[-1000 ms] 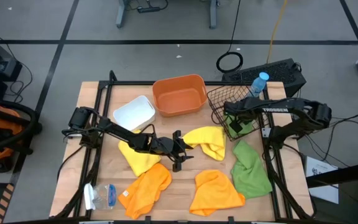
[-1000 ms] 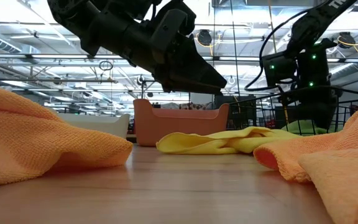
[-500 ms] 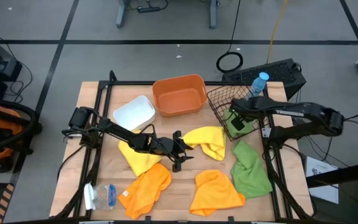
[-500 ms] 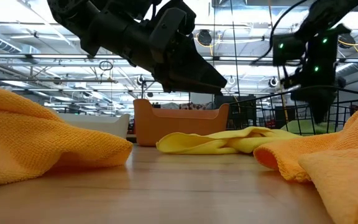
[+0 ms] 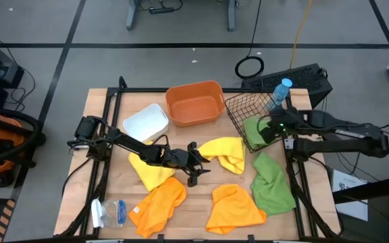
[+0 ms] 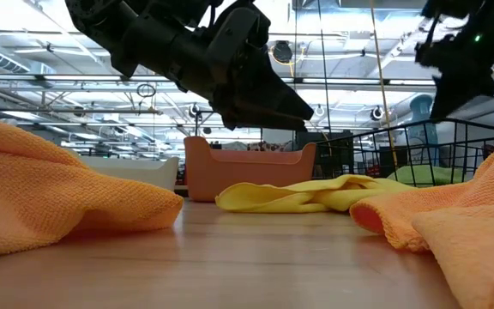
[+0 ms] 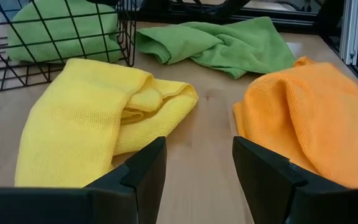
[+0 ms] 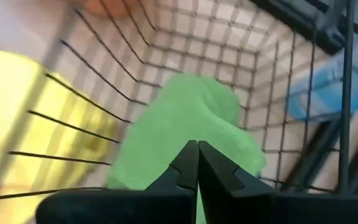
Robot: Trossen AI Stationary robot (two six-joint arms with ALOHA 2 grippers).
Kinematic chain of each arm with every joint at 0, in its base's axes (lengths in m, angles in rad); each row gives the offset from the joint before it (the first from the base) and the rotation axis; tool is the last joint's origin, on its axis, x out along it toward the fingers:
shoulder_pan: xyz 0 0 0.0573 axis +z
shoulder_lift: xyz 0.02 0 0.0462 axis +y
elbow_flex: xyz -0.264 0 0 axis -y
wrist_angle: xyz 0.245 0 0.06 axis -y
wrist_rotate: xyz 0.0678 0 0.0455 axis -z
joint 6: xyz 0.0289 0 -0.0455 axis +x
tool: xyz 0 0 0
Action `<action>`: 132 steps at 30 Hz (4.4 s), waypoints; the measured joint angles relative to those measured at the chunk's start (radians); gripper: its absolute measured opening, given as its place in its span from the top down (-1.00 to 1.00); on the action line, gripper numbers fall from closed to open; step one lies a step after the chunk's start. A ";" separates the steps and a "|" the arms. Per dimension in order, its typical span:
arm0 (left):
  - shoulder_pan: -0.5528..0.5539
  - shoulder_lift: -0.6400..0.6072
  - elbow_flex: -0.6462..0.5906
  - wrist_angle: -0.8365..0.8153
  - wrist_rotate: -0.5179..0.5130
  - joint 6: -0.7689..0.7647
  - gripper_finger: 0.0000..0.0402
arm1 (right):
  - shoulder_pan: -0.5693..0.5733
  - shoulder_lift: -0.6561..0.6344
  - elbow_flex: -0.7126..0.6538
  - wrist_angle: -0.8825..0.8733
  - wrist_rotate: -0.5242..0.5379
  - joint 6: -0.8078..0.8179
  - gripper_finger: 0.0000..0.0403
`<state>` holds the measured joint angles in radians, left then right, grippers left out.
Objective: Sort microfiber towel by color & place in baskets
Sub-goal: Put the green towel into the wire basket
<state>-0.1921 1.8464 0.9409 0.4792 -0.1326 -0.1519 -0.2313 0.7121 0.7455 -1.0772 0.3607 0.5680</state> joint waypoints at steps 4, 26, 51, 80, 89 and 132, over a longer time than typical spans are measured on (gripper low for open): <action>-0.012 0.000 0.000 -0.001 -0.001 -0.045 0.04 | 0.073 -0.011 0.075 0.015 0.000 -0.011 1.00; -0.157 0.000 0.000 -0.023 -0.144 -0.053 0.04 | 0.618 0.304 0.160 0.355 -0.027 -0.064 1.00; -0.238 -0.007 0.048 -0.313 -0.130 -0.234 0.04 | 0.865 0.691 0.159 0.410 -0.042 0.077 0.98; -0.242 -0.006 0.049 -0.197 -0.157 -0.217 0.04 | 1.145 0.791 0.034 0.203 -0.229 0.576 -0.40; -0.240 -0.006 0.049 -0.113 -0.163 -0.180 0.04 | 1.150 0.783 -0.085 0.381 -0.224 0.603 -0.16; -0.223 0.117 0.191 0.219 -0.250 0.145 0.04 | 1.149 0.799 0.426 0.072 0.532 0.366 0.99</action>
<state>-0.4155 1.9633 1.1316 0.6977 -0.3829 -0.0073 0.9176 1.5111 1.1717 -1.0049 0.8931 0.9340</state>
